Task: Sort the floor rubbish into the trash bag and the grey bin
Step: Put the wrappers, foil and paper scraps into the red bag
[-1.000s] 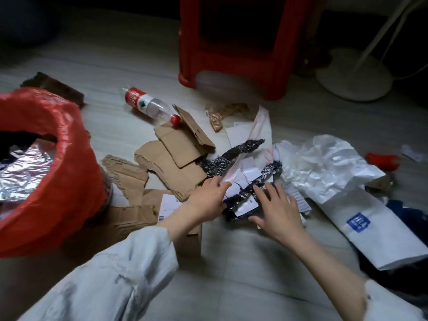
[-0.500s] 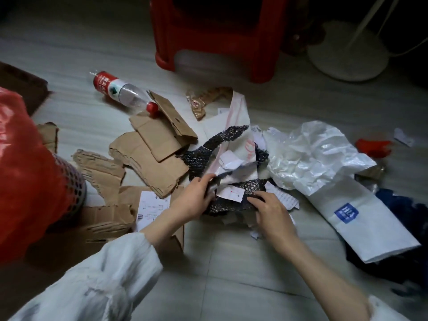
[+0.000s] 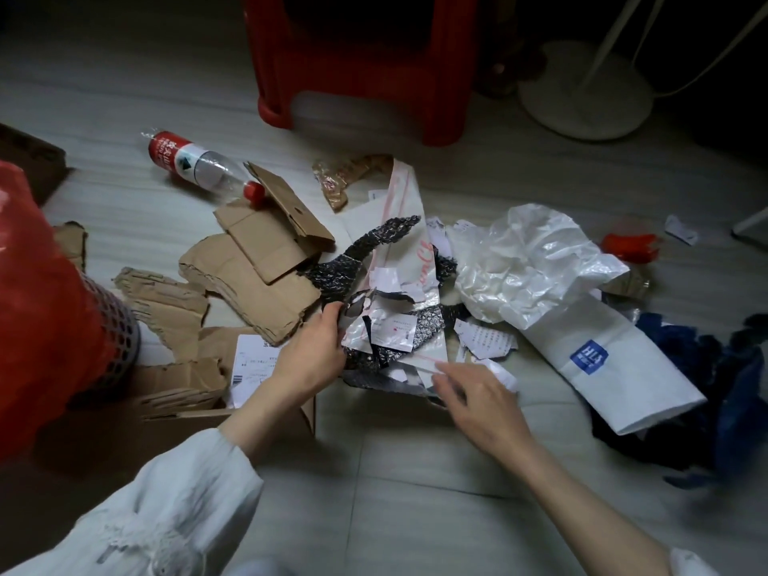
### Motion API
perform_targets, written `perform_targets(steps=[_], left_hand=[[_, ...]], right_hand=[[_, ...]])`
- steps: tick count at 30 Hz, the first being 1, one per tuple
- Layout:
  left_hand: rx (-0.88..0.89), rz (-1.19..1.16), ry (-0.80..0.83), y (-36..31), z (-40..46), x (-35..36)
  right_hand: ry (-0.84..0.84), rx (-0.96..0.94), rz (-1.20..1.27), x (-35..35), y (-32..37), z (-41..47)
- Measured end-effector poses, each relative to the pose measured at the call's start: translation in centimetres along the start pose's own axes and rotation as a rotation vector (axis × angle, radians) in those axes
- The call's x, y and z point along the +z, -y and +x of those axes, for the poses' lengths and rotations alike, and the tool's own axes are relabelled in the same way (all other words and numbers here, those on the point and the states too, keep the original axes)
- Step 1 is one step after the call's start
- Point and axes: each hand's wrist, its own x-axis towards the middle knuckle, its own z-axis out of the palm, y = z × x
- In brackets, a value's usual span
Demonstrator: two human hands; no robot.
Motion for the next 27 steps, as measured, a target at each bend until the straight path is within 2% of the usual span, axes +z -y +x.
perform_targets(steps=[2, 3, 6, 8, 14, 19, 23, 27], left_hand=[[-0.010, -0.007, -0.001, 0.1, -0.4, 0.0], [-0.011, -0.015, 0.002, 0.1, -0.6, 0.0], [0.007, -0.031, 0.013, 0.5, -1.4, -0.2], [0.011, -0.036, 0.021, 0.8, -1.7, -0.5], [0.045, -0.026, 0.015, 0.5, -1.4, -0.6], [0.081, -0.045, 0.006, -0.1, -1.9, -0.7], [0.084, -0.070, -0.011, -0.3, -2.2, -1.1], [0.105, -0.083, 0.014, -0.4, -3.0, -0.3]], right_hand=[[-0.131, 0.074, -0.056, 0.3, -1.3, 0.7], [-0.127, 0.126, -0.148, 0.3, -2.1, 1.1], [0.198, 0.271, -0.374, 0.3, -3.7, 1.9], [0.310, 0.285, -0.394, 0.3, -4.2, 2.2], [0.099, 0.122, -0.588, 0.5, -3.7, 2.9], [0.099, 0.099, -0.557, 0.8, -4.6, 1.5], [-0.036, 0.093, -0.458, 0.9, -5.1, 0.2], [-0.044, 0.128, -0.468, 1.4, -5.2, -0.7]])
